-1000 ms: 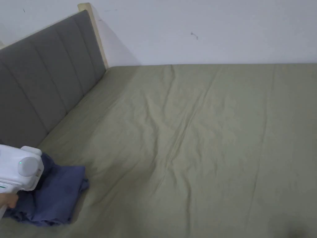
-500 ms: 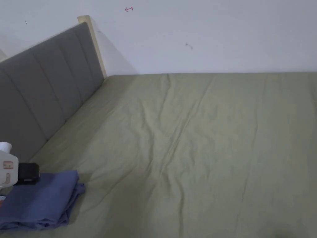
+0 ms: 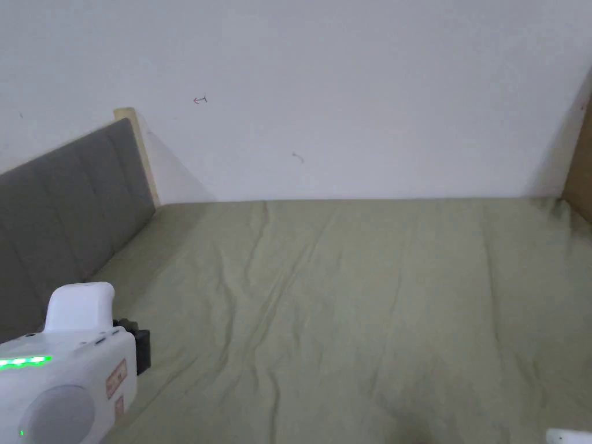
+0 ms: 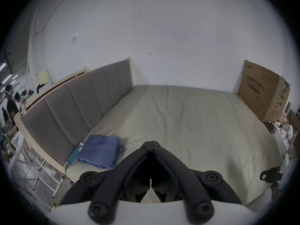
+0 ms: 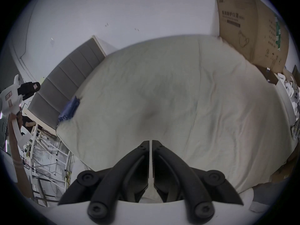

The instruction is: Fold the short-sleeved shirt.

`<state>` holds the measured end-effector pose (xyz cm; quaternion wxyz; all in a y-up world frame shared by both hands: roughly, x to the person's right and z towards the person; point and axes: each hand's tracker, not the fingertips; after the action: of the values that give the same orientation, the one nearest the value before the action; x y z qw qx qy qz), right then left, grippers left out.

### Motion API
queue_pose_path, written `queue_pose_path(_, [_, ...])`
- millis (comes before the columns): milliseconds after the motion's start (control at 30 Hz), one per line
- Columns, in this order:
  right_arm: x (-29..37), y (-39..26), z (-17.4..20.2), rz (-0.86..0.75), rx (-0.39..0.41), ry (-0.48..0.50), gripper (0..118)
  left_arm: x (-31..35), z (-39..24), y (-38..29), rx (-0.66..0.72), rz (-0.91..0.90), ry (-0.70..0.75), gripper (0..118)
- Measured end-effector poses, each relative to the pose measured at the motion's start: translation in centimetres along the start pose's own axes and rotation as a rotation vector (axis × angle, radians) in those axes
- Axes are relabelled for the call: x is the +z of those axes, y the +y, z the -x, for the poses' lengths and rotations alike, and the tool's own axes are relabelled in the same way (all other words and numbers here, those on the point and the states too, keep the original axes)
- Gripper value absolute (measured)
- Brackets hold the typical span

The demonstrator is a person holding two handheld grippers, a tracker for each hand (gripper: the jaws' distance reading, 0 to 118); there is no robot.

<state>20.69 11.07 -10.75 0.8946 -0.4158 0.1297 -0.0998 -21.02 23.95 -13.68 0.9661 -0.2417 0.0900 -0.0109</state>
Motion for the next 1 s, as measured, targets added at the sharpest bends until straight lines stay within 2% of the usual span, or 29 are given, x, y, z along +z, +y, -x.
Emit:
queue_pose_path(133, [2.9, 0.8, 0.4, -0.098, -0.008, 0.004, 3, 2.3, -4.0, -0.8, 0.043, -0.062, 0.001, 0])
queue_pose_path(300, [6.4, 1.3, 1.8, -0.257, 0.071, -0.101, 3, 6.1, -8.5, -0.9, 0.035, -0.148, -0.054, 0])
queue_pose_path(367, [8.0, 1.6, 2.5, -0.375, 0.064, -0.104, 3, 7.7, -9.9, -1.0, -0.007, -0.187, -0.044, 0])
queue_pose_path(433, [9.9, 1.5, 3.3, -0.494, 0.075, -0.061, 3, 9.5, -11.5, -1.2, -0.043, -0.224, -0.035, 0])
queue_pose_path(567, [12.1, 2.1, 5.5, -0.645, 0.149, -0.19, 3, 12.4, -12.9, -1.6, 0.011, -0.356, -0.068, 0])
queue_pose_path(633, [13.0, 2.3, 6.2, -0.687, 0.154, -0.196, 3, 13.1, -13.1, -1.8, -0.012, -0.374, -0.117, 0])
queue_pose_path(767, [14.2, 1.9, 7.3, -0.763, 0.142, -0.25, 5, 13.6, -13.3, -2.3, -0.038, -0.404, -0.093, 0])
queue_pose_path(833, [14.5, 1.7, 7.8, -0.782, 0.172, -0.282, 9, 13.6, -13.0, -2.3, -0.015, -0.394, -0.109, 9])
queue_pose_path(900, [14.9, 1.6, 8.7, -0.786, 0.201, -0.299, 40, 13.6, -12.7, -2.2, 0.016, -0.369, -0.112, 36])
queue_pose_path(933, [14.9, 1.6, 8.9, -0.785, 0.207, -0.304, 61, 13.6, -12.5, -2.1, 0.018, -0.354, -0.116, 57])
queue_pose_path(967, [14.9, 1.7, 9.0, -0.78, 0.204, -0.302, 88, 13.4, -12.5, -2.1, 0.03, -0.338, -0.135, 92])
queue_pose_path(1000, [14.8, 1.7, 9.1, -0.774, 0.197, -0.298, 100, 13.2, -12.3, -2.1, 0.037, -0.327, -0.153, 111])
